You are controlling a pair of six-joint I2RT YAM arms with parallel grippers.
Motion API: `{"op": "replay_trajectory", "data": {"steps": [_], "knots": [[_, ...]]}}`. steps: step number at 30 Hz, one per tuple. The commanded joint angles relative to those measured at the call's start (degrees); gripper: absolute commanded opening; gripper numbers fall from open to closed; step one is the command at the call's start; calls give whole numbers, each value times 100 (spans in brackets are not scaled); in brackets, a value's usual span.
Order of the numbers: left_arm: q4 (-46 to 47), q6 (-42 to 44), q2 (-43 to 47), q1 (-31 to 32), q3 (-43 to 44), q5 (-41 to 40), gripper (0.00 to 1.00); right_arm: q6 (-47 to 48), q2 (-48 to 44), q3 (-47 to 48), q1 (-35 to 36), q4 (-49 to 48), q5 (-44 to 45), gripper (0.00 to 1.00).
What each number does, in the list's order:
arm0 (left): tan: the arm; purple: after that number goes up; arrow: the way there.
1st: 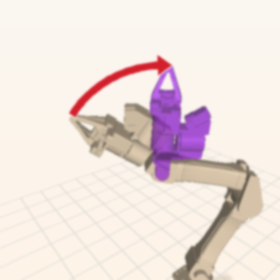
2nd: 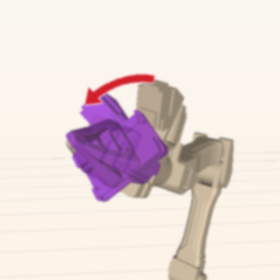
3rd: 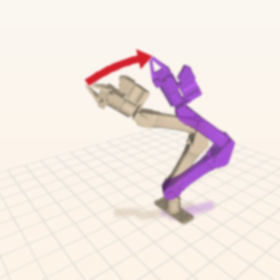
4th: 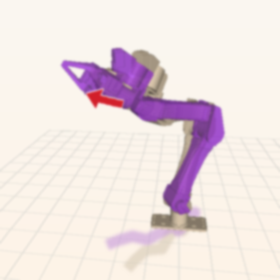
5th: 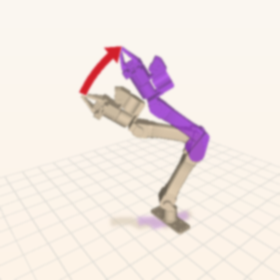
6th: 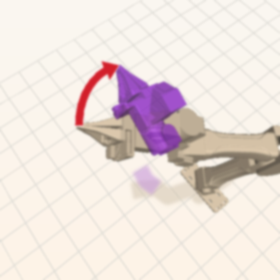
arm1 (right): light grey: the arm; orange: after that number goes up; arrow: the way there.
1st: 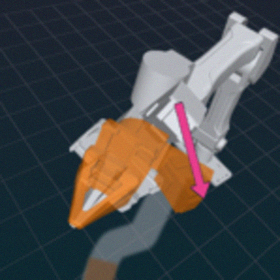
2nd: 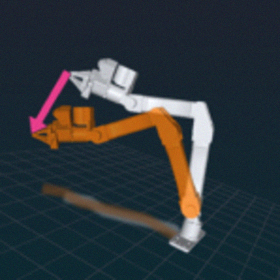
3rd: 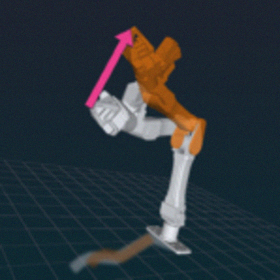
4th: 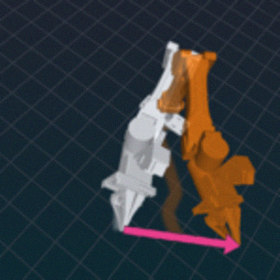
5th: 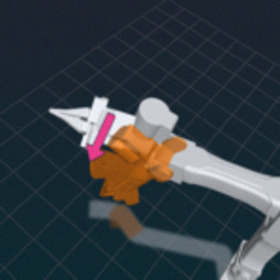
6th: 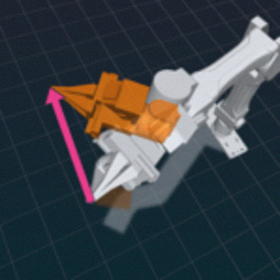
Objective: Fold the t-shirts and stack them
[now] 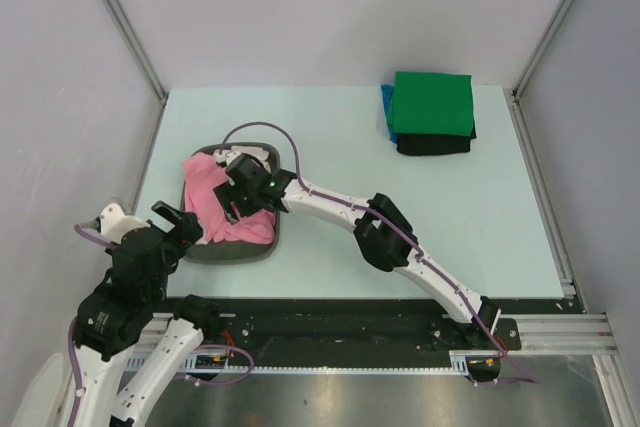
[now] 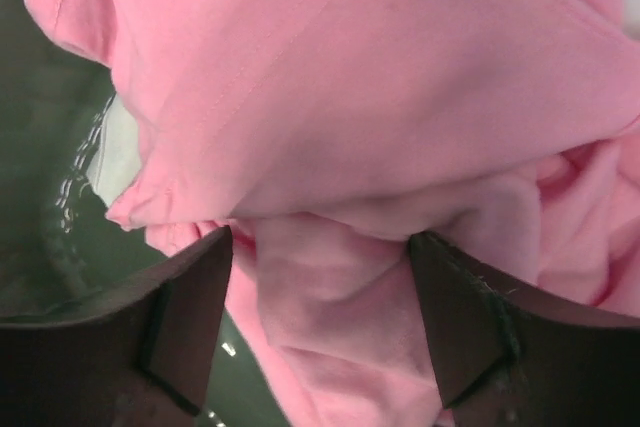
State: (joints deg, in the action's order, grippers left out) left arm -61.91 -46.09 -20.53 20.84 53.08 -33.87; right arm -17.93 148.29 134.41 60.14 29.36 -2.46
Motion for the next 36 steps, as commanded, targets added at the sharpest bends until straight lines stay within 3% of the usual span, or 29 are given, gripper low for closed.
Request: {"op": "replay_trajectory", "data": {"steps": [1,2,3,5,6,7,14,23,27,30,36], "knots": [[-14,47,102,-36,9,-76,100,-26,218,279,-64,-177,131,65],[-14,64,111,-36,36,-111,100,-35,235,270,-55,-133,158,57],[-5,125,120,-36,62,-137,100,-43,244,261,-64,-115,193,39],[30,126,111,-36,80,-138,100,-44,201,235,-64,-89,246,23],[21,126,111,-36,62,-94,100,-44,166,244,-55,-80,246,4],[56,126,94,-36,36,-68,100,-35,130,244,-38,-63,446,0],[91,117,93,-36,-43,-6,100,308,-695,314,59,-133,1054,0],[91,82,23,-36,-52,-15,100,922,-3155,481,-107,-405,1871,0],[258,100,-29,-36,-70,126,100,1388,-4166,332,-204,-282,2765,0],[390,161,-161,-36,-105,231,100,1556,-5141,-387,-388,-343,3224,0],[978,398,-477,-36,-271,731,100,1241,-7370,-3110,-1047,-704,3568,0]]}}
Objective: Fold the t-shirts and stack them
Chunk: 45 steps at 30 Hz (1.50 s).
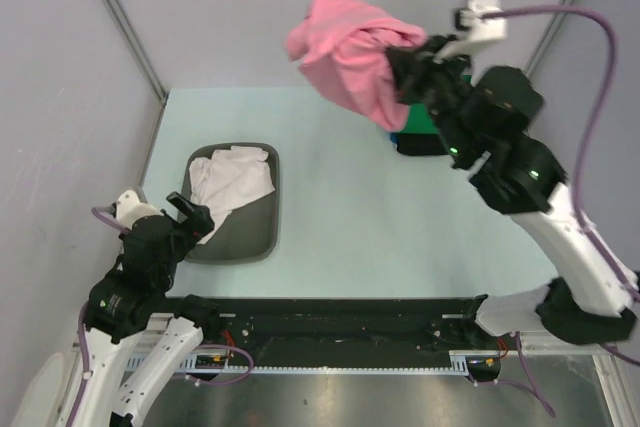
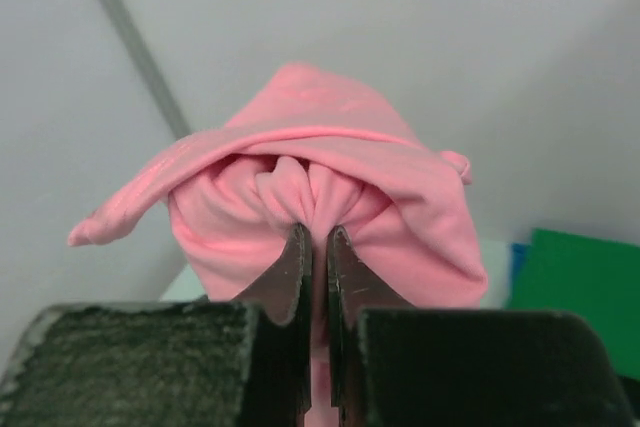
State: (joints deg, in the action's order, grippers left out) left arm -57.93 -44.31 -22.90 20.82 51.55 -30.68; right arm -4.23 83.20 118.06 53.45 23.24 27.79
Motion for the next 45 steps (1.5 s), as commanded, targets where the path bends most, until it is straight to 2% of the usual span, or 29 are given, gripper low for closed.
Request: {"op": "replay_trajectory", "data": {"steps": [1,2,5,8,12,13,14,15,16,17,26,29,34,39,45], "knots": [[651,274,-303,-34,-136,457,100,-270,-1102,-1836,-719,-22,491,0],[730,292,-425,-34,-163,518,100,-576,-1365,-2605,-870,-13,421,0],[1020,380,-724,-34,-180,642,100,-982,-2052,-3855,-1442,92,202,0],[1152,397,-918,-34,-154,703,100,-1405,-2176,-4404,-1828,443,-238,0],[1547,406,-1164,-34,-233,949,100,-1546,-1861,-5116,-1865,567,-1000,0],[1618,467,-1304,-34,-250,1019,100,-1450,-1729,-5161,-1856,602,-1134,12],[1871,537,-1401,-34,-294,1289,100,-1432,-1345,-5161,-1830,663,-1170,54],[1978,634,-1524,-34,-356,1458,100,-1449,-1176,-5161,-1812,742,-1084,73],[2048,756,-1795,-17,-356,1625,100,-1571,-1035,-5161,-1795,769,-970,96],[2066,784,-1971,18,-347,1661,100,-1642,-912,-5170,-1786,778,-803,100],[2181,951,-2921,747,48,1354,100,-1845,-1148,-5223,-1566,277,-713,100],[2067,636,-3106,1178,118,1143,100,-1845,-1104,-5258,-1478,277,-688,100],[2058,65,-3835,1758,-250,906,100,-1888,-1191,-5513,-1399,154,-714,100],[2330,-226,-4460,1926,-610,800,100,-1906,-1367,-5794,-1355,49,-758,100],[2348,-376,-5242,1926,-602,712,97,-1854,-1649,-6102,-1407,22,-731,100]]}}
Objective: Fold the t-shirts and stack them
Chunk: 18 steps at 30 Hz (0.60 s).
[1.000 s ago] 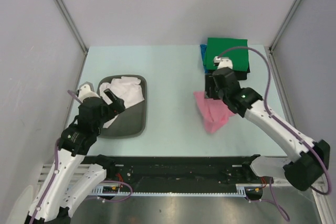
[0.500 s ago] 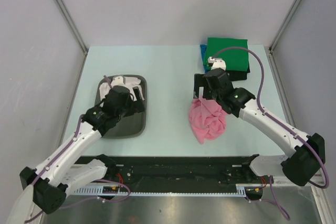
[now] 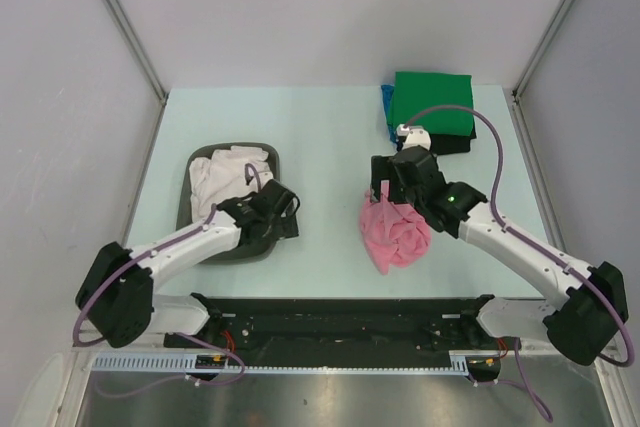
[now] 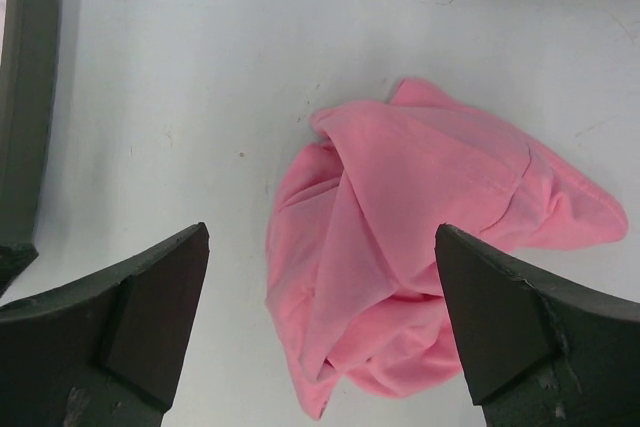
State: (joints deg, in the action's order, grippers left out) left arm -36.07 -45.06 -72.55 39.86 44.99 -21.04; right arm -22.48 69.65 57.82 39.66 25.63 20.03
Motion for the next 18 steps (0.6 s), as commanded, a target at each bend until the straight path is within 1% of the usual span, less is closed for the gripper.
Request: {"op": "replay_trajectory", "data": {"steps": [1,2,4,5,6,8,9,13,15,17,18], "knots": [[223,-293,-338,13,53,-226,96,-28,-329,-139,-46,-216,45,100],[241,-284,-478,22,88,-208,94,-28,-355,-166,-63,-251,27,100],[294,-179,-619,22,150,-129,76,-28,-417,-210,-107,-286,-25,99],[268,-153,-802,22,228,-111,65,-46,-417,-271,-116,-347,-60,100],[259,-57,-874,13,281,-76,36,-55,-434,-289,-125,-357,-70,100],[206,-3,-1067,22,422,-58,15,-55,-434,-368,-151,-453,-140,100],[171,32,-1233,13,475,-84,0,-63,-417,-394,-160,-479,-140,100],[13,251,-1586,-13,773,-137,0,-134,-382,-517,-213,-655,-271,100],[-66,514,-1866,-100,1098,-103,0,-151,-347,-552,-239,-778,-333,100],[-92,804,-2104,-311,1536,-41,0,-151,-294,-561,-248,-901,-386,100],[-128,1049,-2209,-538,1713,-15,0,-143,-268,-553,-248,-936,-412,100]]}}
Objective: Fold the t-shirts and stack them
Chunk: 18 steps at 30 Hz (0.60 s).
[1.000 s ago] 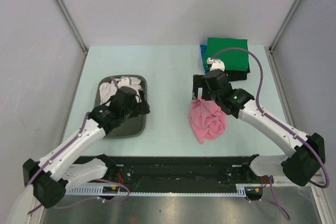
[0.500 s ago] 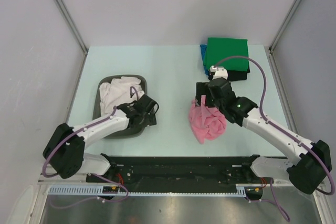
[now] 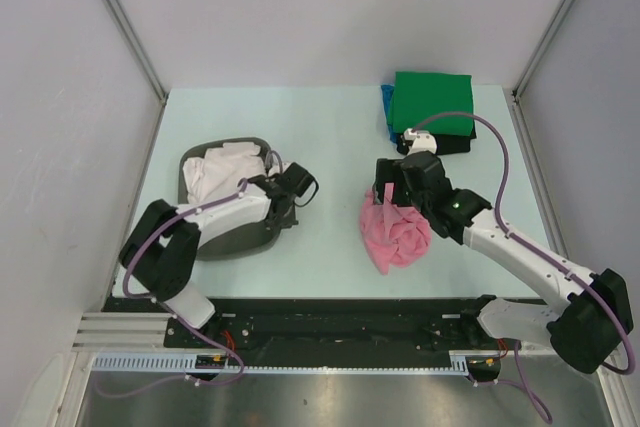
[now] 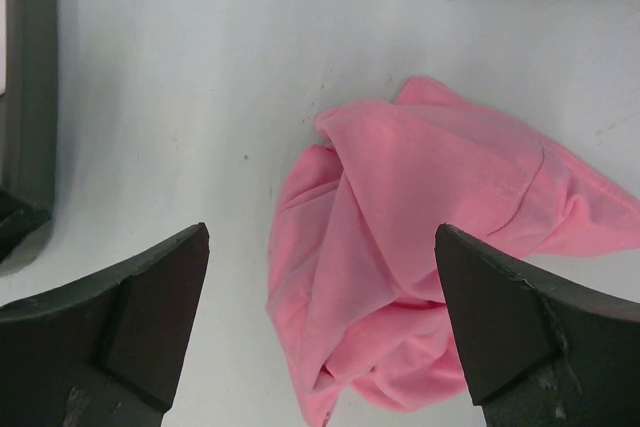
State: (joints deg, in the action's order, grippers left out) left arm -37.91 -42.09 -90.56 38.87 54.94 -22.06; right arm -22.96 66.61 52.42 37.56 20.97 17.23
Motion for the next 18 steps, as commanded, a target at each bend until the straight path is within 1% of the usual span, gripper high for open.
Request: {"op": "replay_trajectory", "data": {"steps": [1,2,3,4,5,6,7,8,10,11,12,13,14,15,18], "knots": [[47,911,-697,-572,894,158,0,-95,62,-22,-47,-506,-176,100],[56,1061,-839,-713,1253,367,0,-95,115,-13,-73,-585,-220,100],[73,1384,-1023,-975,1448,430,0,-95,142,-22,-65,-603,-255,100],[108,1579,-1347,-1091,1658,492,0,-121,168,-13,-82,-647,-325,100],[117,1746,-1541,-1197,2035,501,0,-130,203,-13,-91,-717,-369,100],[91,2087,-1708,-1398,2256,467,0,-138,221,-22,-91,-752,-422,100],[4,2256,-1893,-1496,2493,431,0,-147,230,-13,-108,-779,-484,100],[-40,2414,-2251,-1601,2922,335,0,-191,230,-13,-126,-822,-545,100],[-111,2810,-2587,-1944,3320,299,0,-261,195,-22,-153,-840,-703,100],[-120,2898,-2876,-2067,3687,386,0,-331,186,-22,-144,-840,-747,100],[-120,3108,-3053,-2320,3882,666,0,-349,186,-13,-126,-858,-817,100],[-129,3214,-3194,-2427,4076,816,0,-402,186,-13,-118,-858,-905,100],[-146,3407,-3491,-2524,4460,896,0,-463,177,-13,-109,-858,-950,100],[-181,3548,-3607,-2647,4673,888,0,-472,186,-22,-100,-858,-993,100],[-68,4189,-3932,-2779,5263,600,0,-499,195,-22,-30,-893,-1090,100]]}}
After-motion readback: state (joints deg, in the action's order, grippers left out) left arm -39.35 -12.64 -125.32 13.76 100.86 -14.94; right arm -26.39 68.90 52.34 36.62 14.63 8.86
